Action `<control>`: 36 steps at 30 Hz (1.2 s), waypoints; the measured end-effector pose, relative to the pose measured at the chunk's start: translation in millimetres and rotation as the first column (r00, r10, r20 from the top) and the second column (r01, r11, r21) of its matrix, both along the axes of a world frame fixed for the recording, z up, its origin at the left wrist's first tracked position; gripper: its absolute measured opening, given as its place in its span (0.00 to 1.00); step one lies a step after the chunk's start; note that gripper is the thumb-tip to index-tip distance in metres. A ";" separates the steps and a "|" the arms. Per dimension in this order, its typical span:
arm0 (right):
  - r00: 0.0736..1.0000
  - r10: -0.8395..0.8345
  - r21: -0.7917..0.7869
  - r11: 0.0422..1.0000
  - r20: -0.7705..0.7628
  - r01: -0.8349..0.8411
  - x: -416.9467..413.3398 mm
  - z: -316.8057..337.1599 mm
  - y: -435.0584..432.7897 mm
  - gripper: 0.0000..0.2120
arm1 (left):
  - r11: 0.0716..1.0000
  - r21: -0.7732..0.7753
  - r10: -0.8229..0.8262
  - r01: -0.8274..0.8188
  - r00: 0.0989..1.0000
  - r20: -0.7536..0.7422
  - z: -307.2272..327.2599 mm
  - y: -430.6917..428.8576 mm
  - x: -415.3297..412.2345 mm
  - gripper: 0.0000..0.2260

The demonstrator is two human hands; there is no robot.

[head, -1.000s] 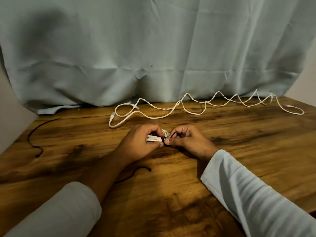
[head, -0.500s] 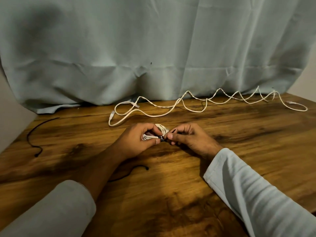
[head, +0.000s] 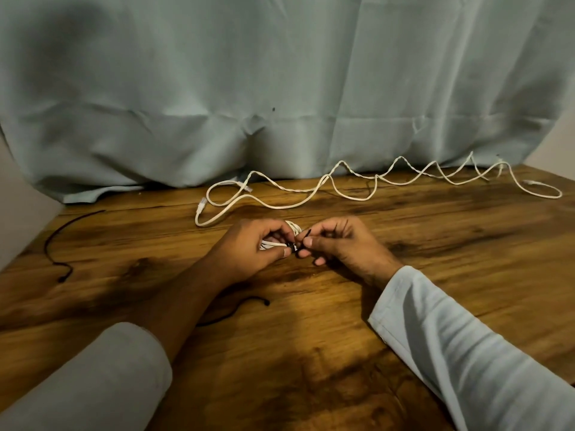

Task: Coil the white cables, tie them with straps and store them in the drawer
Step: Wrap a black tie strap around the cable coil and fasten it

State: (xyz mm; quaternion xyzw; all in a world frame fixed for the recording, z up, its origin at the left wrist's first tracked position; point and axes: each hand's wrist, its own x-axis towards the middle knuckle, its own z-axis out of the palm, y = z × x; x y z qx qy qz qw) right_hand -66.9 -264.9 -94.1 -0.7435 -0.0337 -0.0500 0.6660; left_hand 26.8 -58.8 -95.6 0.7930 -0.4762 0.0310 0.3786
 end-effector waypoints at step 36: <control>0.947 -0.225 -0.627 0.710 0.229 0.320 1.7 2.2 8.1 0.07 | 0.992 -0.018 0.125 -0.127 0.988 -0.093 -2.6 -1.3 0.7 0.10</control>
